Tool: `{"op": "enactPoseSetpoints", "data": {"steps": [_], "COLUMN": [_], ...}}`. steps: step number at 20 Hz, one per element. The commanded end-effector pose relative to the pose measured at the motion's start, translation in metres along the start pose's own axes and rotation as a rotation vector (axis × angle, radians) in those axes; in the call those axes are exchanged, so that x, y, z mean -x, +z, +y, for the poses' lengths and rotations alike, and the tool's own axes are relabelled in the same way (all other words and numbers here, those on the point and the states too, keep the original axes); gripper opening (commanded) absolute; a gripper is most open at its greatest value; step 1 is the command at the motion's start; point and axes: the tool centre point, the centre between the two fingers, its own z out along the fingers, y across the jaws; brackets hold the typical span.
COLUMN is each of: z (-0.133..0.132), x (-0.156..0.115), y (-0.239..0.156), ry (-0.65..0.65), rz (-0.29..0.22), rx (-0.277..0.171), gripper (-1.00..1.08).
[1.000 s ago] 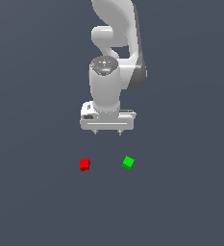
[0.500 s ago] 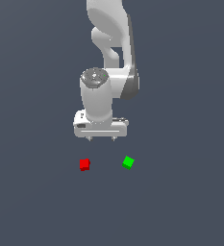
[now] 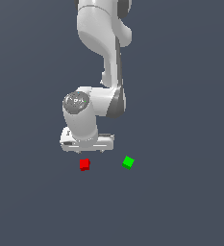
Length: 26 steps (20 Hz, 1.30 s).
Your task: Stack the red cube on top of the green cube.
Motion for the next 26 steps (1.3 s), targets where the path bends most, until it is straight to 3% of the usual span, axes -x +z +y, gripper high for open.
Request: {"op": "enactPoseSetpoints", "data": {"steps": [1, 11, 26], "z": [0.011, 0.035, 0.036], "x": [-0.008, -0.026, -0.028], "y": [0.010, 0.031, 0.047], "ry": [-0.009, -0.025, -0.026], "rz": [-0.003, -0.011, -0.012], "rx": [0.001, 0.002, 0.002], "gripper": [1.00, 1.00, 1.00]}}
